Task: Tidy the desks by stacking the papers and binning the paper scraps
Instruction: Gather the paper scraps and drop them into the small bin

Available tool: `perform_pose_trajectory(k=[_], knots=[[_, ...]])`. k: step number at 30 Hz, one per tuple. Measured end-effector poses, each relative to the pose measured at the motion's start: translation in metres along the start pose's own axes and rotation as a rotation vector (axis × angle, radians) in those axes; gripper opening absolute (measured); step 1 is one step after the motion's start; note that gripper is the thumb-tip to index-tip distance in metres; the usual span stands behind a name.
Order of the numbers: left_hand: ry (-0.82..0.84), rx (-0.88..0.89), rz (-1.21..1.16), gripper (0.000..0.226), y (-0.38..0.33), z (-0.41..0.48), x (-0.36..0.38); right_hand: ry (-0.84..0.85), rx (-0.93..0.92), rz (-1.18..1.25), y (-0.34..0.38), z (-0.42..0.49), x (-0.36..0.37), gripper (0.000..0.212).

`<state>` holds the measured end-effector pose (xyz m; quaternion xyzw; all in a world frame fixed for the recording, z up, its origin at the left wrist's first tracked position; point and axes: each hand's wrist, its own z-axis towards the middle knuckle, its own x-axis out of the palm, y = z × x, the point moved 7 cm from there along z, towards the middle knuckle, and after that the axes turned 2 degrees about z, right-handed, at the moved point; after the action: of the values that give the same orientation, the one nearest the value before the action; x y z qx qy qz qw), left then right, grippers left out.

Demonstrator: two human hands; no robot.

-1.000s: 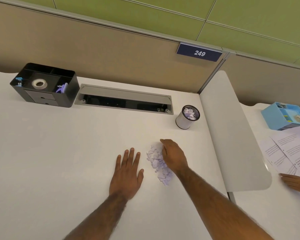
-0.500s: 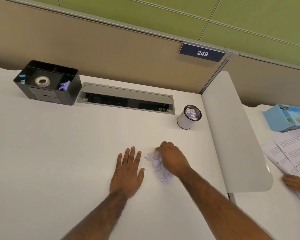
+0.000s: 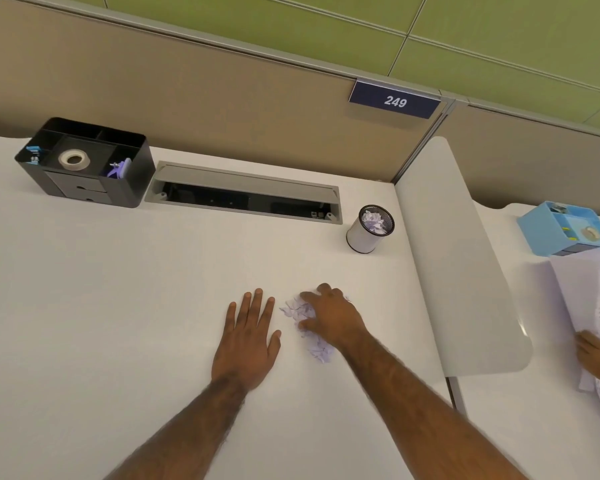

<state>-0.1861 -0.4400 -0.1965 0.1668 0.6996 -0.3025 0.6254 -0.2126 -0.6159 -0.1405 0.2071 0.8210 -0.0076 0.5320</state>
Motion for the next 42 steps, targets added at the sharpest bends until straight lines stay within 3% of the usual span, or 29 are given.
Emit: perform_pose_trajectory(k=[5,11,19,29,32,37,42], knots=[[0.006,-0.006,0.006,0.068,0.000,0.001,0.001,-0.139,-0.034,-0.135,0.004,0.000,0.001,0.020],[0.004,-0.005,-0.002,0.068,0.000,0.000,0.001,-0.215,-0.027,-0.058,-0.007,0.000,-0.003,0.025],[0.007,-0.004,-0.006,0.068,0.000,-0.001,0.000,-0.339,0.128,0.243,-0.036,-0.004,-0.043,0.016],[-0.024,0.003,-0.036,0.068,0.000,-0.002,0.002,-0.511,0.258,0.954,-0.094,-0.012,-0.107,0.018],[-0.022,0.007,-0.032,0.068,0.000,-0.002,0.003,-0.597,0.262,0.967,-0.111,-0.003,-0.144,0.008],[-0.013,0.001,-0.027,0.068,0.000,-0.001,0.003,-0.764,0.322,0.861,-0.127,0.026,-0.196,0.007],[-0.008,-0.006,-0.025,0.068,0.000,-0.002,0.002,-0.742,0.392,0.673,-0.139,0.070,-0.198,0.006]])
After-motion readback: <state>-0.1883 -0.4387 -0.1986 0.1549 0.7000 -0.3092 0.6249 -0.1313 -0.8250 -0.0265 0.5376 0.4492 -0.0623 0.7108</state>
